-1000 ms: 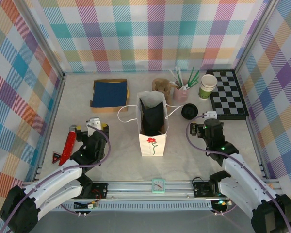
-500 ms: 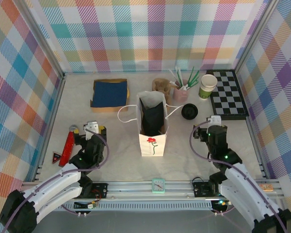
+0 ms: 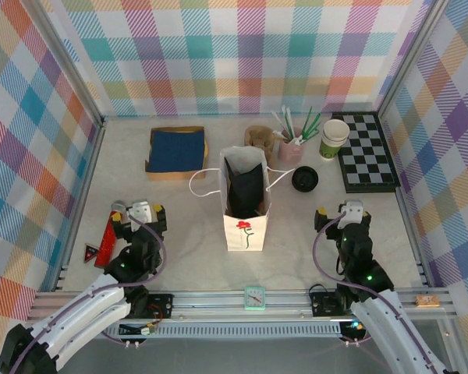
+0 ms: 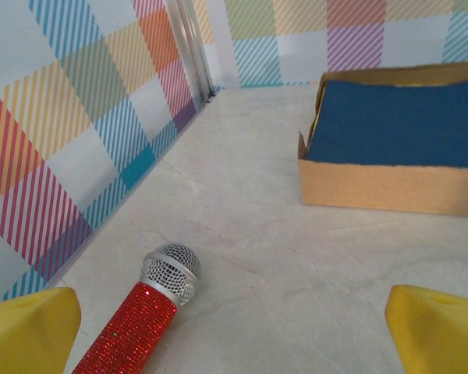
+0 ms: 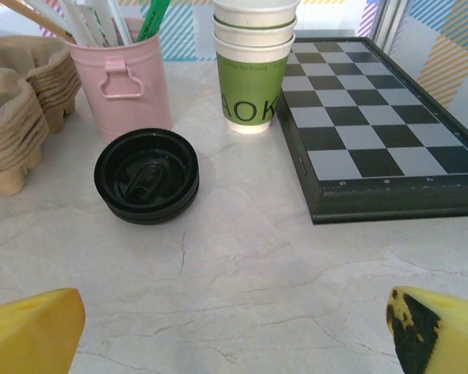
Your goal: Pack the takeout coffee
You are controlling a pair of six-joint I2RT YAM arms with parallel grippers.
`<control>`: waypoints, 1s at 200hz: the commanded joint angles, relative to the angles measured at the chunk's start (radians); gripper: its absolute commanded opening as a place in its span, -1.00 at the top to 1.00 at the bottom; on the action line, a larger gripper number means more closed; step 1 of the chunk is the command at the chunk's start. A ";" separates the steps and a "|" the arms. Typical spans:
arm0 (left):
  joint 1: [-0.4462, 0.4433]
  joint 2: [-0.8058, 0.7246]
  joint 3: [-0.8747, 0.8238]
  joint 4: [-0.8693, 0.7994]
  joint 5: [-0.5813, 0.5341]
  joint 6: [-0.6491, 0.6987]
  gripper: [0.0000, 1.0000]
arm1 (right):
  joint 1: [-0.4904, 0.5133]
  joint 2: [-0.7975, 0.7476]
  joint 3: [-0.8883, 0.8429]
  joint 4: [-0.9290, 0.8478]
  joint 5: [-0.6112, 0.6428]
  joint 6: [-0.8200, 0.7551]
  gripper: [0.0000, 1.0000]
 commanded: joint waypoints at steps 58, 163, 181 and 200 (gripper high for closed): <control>0.005 -0.157 -0.043 -0.057 -0.097 -0.030 -1.00 | -0.005 -0.113 -0.040 -0.029 0.049 0.014 -0.98; 0.005 -0.158 -0.060 -0.004 -0.123 -0.005 -1.00 | -0.006 -0.125 -0.083 0.073 0.075 0.001 -0.98; 0.006 -0.158 -0.066 0.014 -0.126 0.004 -1.00 | -0.005 -0.124 -0.092 0.097 0.081 -0.003 -0.98; 0.007 -0.156 -0.070 0.030 -0.124 0.014 -1.00 | -0.005 -0.120 -0.101 0.125 0.082 -0.008 -0.98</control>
